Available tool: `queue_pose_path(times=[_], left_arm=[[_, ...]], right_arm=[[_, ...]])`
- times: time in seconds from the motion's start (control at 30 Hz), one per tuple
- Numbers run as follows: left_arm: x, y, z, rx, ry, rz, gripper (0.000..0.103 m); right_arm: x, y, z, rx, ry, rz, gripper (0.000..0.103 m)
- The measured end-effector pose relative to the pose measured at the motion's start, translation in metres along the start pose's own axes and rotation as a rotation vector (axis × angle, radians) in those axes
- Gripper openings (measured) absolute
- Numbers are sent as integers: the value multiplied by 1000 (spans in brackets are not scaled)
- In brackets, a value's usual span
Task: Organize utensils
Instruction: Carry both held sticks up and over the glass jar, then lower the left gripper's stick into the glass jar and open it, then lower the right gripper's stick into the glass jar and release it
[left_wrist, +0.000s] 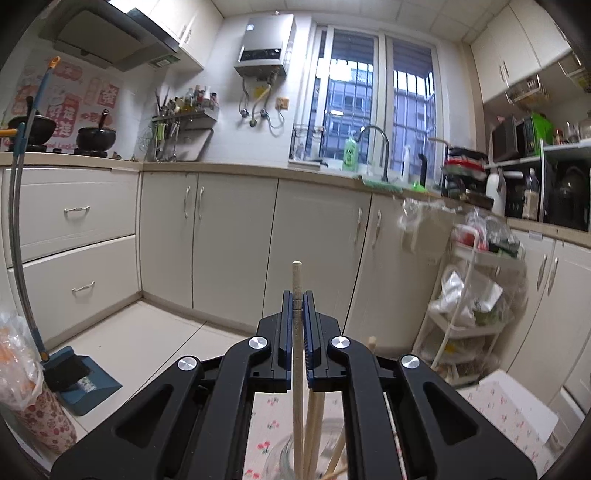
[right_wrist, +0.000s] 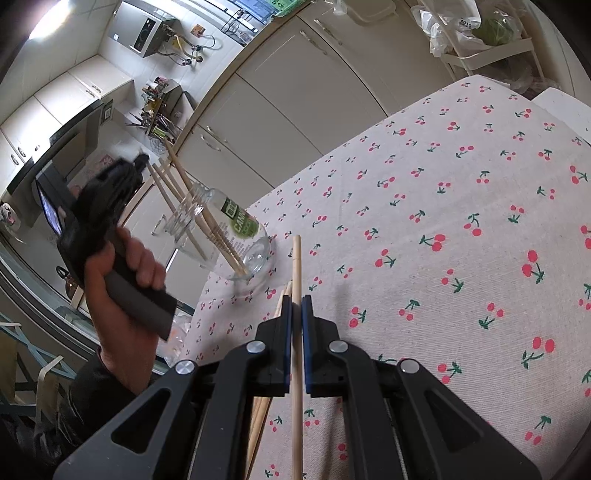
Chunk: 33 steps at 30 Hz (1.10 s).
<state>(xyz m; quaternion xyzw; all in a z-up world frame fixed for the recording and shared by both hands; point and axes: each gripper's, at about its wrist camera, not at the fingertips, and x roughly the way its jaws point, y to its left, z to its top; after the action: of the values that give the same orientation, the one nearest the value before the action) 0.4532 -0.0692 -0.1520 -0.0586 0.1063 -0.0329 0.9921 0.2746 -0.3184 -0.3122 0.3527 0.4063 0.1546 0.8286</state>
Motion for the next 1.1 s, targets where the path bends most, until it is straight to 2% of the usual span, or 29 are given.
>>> queue_pose_path(times=[0.37,0.47,0.53,0.57,0.67,0.73,0.9,0.97,1.1], left_arm=[[-14,3,-20,74,99,-29,7],[-21,5,-22,90,114,-33,19],[-30,9,-23,86,108,-28,35],[-34,11,-22,84,105,-25,37],[-52,25,-26,54,113,-10,47],[-62,39,-32,8,128,12,54],[-71,70,-60,-101,210,69,57],[-71,82,-73,-154,248,86,57],[-71,92,-85,-201,256,99,57]], right_arm=[[-3,-2,1,17,-4,-5,6],[-5,-3,2,24,-10,-12,6],[-6,-3,2,35,-17,-11,6],[-7,1,3,27,-24,-12,6],[-15,25,15,-25,-92,12,6],[-23,52,31,-86,-182,34,6],[-32,125,74,-234,-415,67,6],[-27,148,86,-279,-484,69,6],[-6,173,104,-316,-575,59,6]])
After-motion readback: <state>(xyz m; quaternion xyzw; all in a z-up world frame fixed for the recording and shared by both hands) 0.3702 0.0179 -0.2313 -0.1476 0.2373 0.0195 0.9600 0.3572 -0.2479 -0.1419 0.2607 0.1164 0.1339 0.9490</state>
